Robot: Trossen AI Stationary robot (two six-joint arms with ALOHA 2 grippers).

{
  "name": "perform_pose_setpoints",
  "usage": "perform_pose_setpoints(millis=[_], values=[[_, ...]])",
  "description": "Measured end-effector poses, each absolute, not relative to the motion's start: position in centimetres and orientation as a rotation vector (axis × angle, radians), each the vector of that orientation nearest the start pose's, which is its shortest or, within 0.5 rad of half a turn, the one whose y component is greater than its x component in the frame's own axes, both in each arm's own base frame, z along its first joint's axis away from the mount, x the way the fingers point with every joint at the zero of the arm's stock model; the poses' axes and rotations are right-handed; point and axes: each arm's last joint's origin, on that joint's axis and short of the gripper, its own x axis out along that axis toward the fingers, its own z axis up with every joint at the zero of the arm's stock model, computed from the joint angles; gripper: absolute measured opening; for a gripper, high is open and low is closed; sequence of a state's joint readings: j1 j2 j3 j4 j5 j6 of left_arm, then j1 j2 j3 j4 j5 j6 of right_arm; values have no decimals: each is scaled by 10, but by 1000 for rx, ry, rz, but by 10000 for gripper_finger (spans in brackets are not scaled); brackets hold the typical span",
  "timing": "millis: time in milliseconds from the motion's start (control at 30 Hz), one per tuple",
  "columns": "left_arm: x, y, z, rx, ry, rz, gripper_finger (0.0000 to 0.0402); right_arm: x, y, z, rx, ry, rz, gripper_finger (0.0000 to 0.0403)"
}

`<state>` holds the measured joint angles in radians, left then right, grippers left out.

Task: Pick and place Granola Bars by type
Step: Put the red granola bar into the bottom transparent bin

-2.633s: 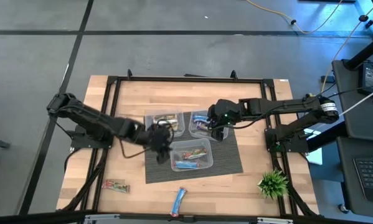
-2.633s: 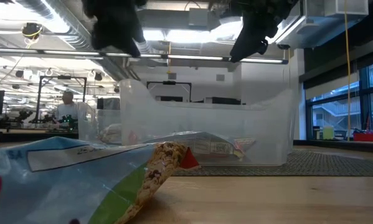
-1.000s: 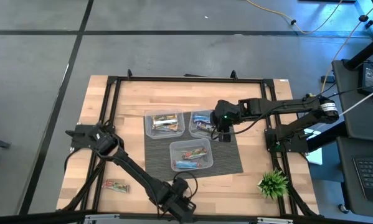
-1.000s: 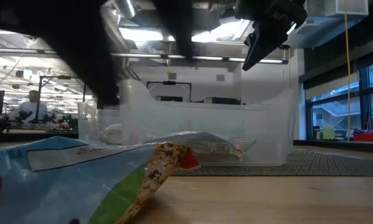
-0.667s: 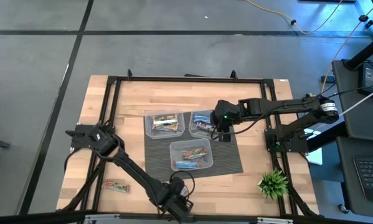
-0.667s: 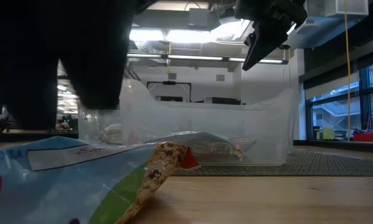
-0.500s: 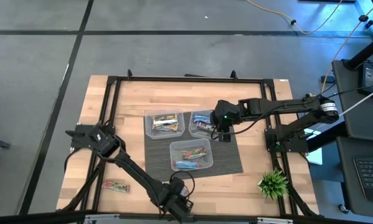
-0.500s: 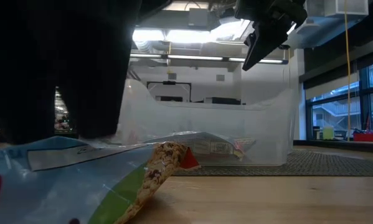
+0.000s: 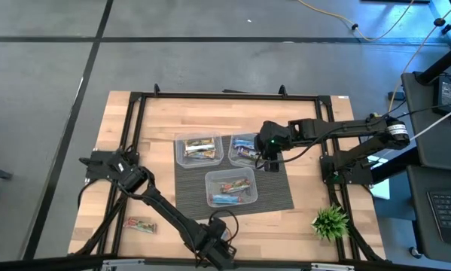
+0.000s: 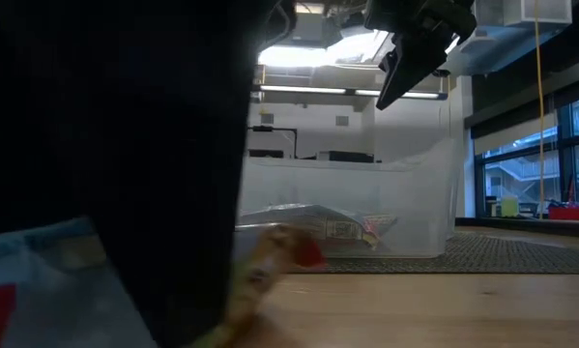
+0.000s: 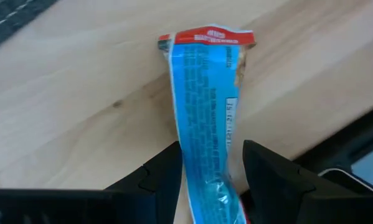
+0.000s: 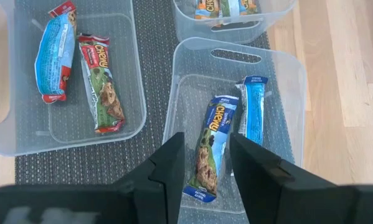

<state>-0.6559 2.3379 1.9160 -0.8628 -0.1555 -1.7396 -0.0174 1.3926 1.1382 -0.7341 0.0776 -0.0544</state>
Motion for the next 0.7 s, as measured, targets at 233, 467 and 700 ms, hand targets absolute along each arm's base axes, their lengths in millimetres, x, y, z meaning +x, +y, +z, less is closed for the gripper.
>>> perform_pose_setpoints(millis=[233,467,700], values=[[388,-293,158,-976,1096,551,159,278,-7,279,-81,991,-59,131],[392,-295,160,-942,1084,473,162,278,-7,279,-82,990,-59,131],[387,-292,154,-924,1158,525,148,279,-7,279,-82,990,-59,131]])
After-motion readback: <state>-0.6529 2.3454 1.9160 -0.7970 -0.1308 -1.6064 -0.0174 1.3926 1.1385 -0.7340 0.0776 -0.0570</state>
